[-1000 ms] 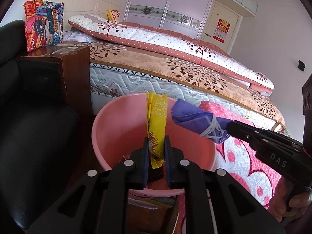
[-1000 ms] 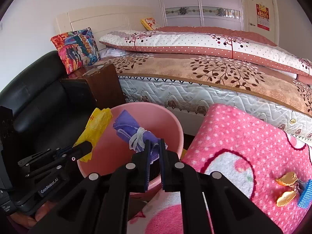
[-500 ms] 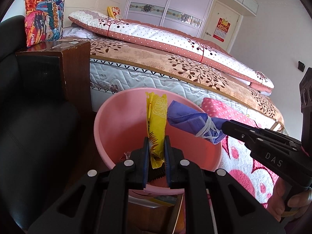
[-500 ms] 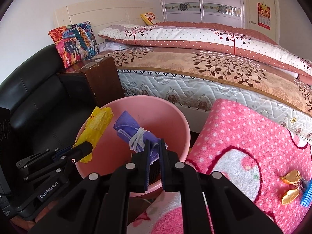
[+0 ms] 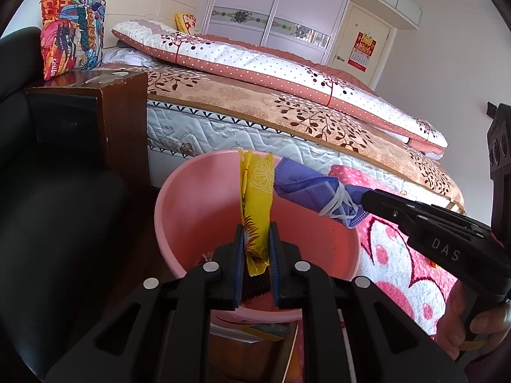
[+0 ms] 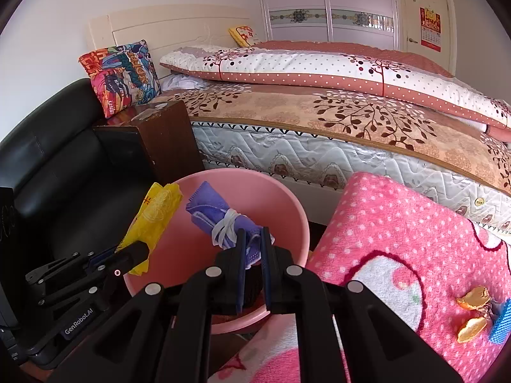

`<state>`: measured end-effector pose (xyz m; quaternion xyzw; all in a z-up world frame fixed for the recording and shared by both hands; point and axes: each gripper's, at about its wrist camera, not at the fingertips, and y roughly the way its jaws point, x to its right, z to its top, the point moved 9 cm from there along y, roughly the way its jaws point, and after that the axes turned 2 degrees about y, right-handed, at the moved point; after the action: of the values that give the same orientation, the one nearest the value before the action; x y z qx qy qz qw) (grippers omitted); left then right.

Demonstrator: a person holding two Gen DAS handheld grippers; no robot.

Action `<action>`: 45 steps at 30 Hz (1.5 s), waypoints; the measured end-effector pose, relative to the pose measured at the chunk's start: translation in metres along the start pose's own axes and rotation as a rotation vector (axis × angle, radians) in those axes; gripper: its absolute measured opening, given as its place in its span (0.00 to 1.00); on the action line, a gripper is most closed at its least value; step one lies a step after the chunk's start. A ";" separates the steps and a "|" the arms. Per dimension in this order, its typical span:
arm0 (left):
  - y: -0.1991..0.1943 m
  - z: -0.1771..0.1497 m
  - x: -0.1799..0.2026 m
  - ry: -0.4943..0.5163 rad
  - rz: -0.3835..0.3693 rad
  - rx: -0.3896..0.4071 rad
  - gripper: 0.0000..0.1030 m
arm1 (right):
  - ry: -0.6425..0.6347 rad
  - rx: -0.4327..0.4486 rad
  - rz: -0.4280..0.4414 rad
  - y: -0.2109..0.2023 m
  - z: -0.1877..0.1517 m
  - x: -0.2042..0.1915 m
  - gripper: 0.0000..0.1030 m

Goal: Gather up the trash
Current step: 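Carry wrapper and purple bag over pink bucket and open both tools, then move both tools back from the bucket to the bed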

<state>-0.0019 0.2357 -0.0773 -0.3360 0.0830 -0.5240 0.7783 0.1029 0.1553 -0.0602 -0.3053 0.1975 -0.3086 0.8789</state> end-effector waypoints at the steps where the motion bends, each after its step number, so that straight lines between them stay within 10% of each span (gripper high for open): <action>1: 0.000 -0.001 -0.002 -0.003 0.002 -0.002 0.13 | -0.002 -0.004 0.001 0.001 -0.001 -0.001 0.08; 20: 0.011 -0.005 0.004 0.012 -0.017 -0.022 0.23 | 0.016 0.004 0.014 -0.011 -0.012 0.000 0.37; 23: 0.011 -0.003 0.011 0.016 -0.034 -0.019 0.45 | 0.019 0.013 0.013 -0.018 -0.017 0.003 0.37; 45: -0.029 0.035 0.055 0.065 -0.056 0.120 0.45 | 0.146 0.021 -0.095 -0.088 -0.051 0.075 0.37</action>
<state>0.0168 0.1968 -0.0211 -0.2738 0.0674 -0.5604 0.7787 0.0934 0.0298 -0.0516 -0.2817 0.2431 -0.3734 0.8498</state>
